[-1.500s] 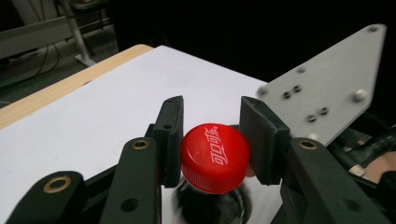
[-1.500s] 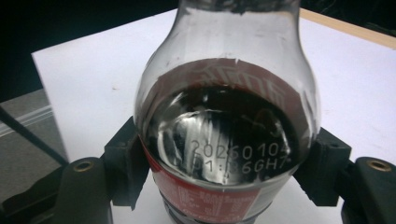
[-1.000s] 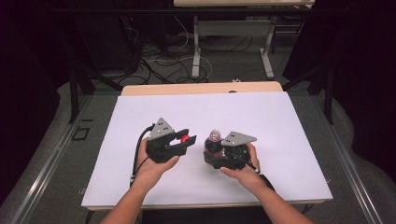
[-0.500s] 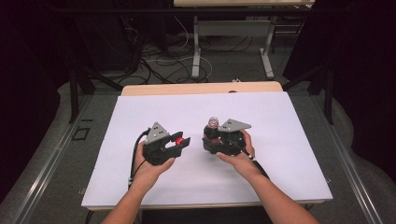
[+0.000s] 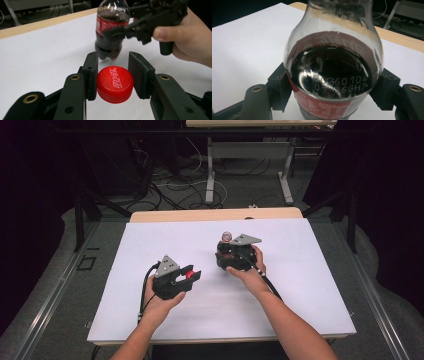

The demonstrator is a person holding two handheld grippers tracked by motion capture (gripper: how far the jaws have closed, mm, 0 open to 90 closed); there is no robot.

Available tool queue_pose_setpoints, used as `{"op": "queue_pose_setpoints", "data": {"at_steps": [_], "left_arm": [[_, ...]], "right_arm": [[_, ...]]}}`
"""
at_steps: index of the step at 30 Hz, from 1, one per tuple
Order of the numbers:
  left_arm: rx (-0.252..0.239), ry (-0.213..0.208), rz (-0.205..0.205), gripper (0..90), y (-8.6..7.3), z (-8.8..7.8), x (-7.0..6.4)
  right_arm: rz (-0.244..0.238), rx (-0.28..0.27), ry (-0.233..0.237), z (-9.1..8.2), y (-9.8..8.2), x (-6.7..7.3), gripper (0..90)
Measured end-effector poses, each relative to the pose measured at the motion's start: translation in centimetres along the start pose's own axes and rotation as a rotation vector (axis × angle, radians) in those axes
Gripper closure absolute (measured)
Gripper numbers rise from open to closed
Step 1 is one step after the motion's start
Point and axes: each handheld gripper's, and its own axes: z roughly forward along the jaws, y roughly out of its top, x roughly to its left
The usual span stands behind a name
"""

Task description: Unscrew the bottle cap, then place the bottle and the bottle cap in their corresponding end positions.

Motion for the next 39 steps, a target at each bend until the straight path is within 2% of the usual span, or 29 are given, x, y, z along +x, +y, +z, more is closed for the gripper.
{"op": "queue_pose_setpoints", "data": {"at_steps": [6, 11, 18, 21, 24, 30, 39], "left_arm": [[0.002, 0.002, -0.007, 61.3, -0.4, 0.3, 0.2], [0.001, 0.008, -0.009, 61.4, -0.5, 0.4, 0.4], [0.003, 0.012, -0.013, 61.4, -0.8, 0.4, 0.6], [0.005, 0.016, -0.016, 61.4, -0.9, 0.4, 0.8], [0.008, 0.017, -0.018, 61.3, -1.0, 0.3, 0.9], [0.003, 0.025, -0.025, 61.4, -1.1, 0.4, 1.0], [0.01, 0.01, -0.025, 61.4, -1.4, 1.0, 0.8]], "right_arm": [[0.005, -0.005, -0.01, 1.7, 1.1, -0.4, 29.3], [0.009, 0.013, -0.01, 2.9, 1.7, -0.4, 29.3], [0.015, 0.048, -0.007, 4.3, 1.1, -0.5, 29.2], [0.026, 0.054, 0.001, 4.5, 0.7, -0.4, 29.2], [0.011, 0.058, -0.003, 4.6, 0.5, -0.1, 29.2], [0.017, 0.054, 0.011, 4.4, -0.6, 0.2, 29.0], [-0.009, 0.045, 0.005, 4.1, -1.0, 0.4, 28.1]]}}
